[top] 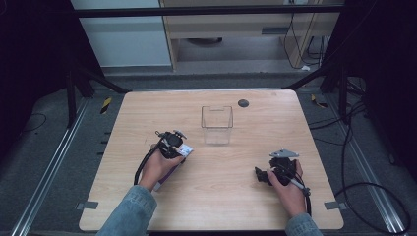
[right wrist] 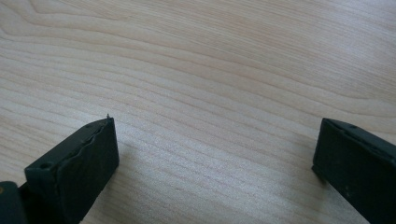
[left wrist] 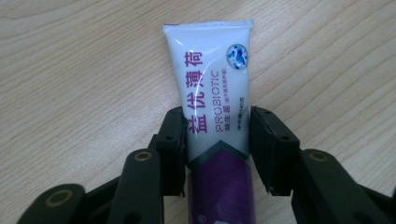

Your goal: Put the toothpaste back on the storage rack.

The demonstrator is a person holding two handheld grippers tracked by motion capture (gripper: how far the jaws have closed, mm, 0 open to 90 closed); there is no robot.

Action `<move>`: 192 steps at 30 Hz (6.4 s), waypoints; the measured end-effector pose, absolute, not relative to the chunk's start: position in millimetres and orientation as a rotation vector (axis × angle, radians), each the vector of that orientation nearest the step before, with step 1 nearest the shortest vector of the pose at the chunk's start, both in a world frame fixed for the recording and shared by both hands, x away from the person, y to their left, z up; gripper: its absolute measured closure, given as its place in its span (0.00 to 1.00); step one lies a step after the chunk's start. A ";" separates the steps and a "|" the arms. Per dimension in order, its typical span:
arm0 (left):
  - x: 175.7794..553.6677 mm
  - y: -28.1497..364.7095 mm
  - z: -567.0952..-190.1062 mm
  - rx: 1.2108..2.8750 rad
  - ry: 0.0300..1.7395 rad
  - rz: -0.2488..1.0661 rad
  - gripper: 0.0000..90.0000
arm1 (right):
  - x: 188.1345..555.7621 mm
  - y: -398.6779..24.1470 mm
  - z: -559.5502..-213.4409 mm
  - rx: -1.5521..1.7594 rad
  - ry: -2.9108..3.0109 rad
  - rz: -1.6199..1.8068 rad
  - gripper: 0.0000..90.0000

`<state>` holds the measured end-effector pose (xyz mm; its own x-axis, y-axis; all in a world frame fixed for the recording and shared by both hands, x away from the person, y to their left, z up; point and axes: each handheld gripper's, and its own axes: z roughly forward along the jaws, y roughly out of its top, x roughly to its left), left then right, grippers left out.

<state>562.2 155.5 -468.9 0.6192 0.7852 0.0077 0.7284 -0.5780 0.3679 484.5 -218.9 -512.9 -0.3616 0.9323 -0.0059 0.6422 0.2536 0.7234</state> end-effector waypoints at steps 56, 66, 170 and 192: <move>538.6 178.2 -366.5 2.237 1.098 0.495 0.88 | 484.5 -218.8 -512.9 1.433 2.094 0.892 0.00; 539.6 178.2 -353.7 2.219 1.078 0.496 0.88 | 484.4 -218.6 -512.8 1.426 2.101 0.897 0.00; 619.1 97.9 -223.2 2.083 0.863 0.558 0.88 | 484.8 -220.8 -512.7 1.405 2.125 0.907 0.00; 624.3 69.7 -229.3 2.087 0.817 0.539 0.88 | 485.0 -220.7 -513.0 1.403 2.123 0.909 0.00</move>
<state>624.3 69.7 -229.3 0.6988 0.7095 0.0905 0.3625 -0.4603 0.8104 485.0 -220.7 -513.0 -0.3917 0.9201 -0.0016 0.6339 0.2711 0.7243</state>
